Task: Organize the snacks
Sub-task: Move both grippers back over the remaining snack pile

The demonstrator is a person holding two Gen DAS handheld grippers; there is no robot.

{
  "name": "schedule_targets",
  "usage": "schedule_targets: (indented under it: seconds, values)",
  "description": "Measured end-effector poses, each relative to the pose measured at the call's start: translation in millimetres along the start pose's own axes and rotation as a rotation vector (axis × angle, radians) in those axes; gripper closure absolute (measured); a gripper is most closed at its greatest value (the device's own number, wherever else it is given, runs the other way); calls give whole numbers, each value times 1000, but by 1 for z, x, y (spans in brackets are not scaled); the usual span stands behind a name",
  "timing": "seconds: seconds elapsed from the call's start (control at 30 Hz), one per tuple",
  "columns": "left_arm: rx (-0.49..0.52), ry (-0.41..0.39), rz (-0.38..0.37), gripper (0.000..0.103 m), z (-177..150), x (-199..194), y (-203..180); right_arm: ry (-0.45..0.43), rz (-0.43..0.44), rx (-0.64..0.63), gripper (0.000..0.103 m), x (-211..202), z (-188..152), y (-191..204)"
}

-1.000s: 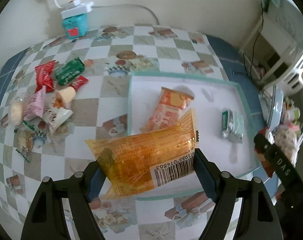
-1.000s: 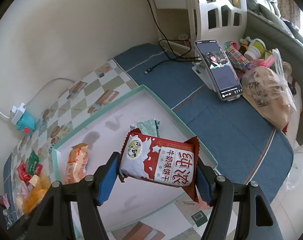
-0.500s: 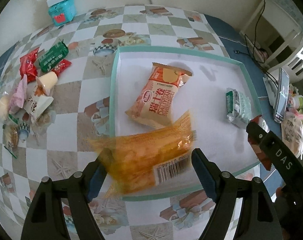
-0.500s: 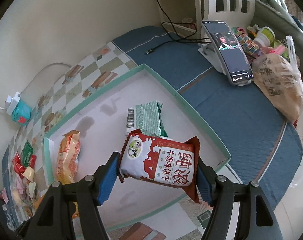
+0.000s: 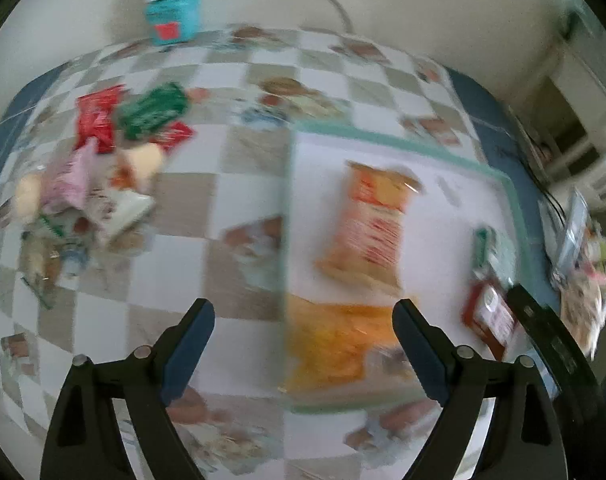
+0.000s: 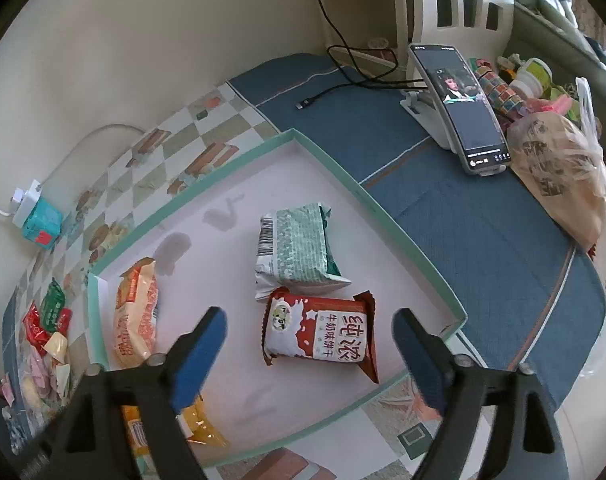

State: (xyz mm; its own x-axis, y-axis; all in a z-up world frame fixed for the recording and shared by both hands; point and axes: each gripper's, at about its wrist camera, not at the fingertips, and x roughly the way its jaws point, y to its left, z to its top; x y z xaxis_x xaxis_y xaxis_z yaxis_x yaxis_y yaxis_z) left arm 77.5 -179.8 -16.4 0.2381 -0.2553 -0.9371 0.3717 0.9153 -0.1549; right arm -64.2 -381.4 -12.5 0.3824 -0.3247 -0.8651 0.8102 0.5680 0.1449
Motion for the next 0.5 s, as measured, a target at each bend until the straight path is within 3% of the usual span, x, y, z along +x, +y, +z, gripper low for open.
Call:
schedule_targets:
  seconds: [0.07,0.5]
  values:
    - [-48,-20,36,4,6,-2,18,-10,6,-8,0,-2,0,2]
    - [-299,-121,217,4,22,-26,134,-11,42,-133,0,-5,-12,49]
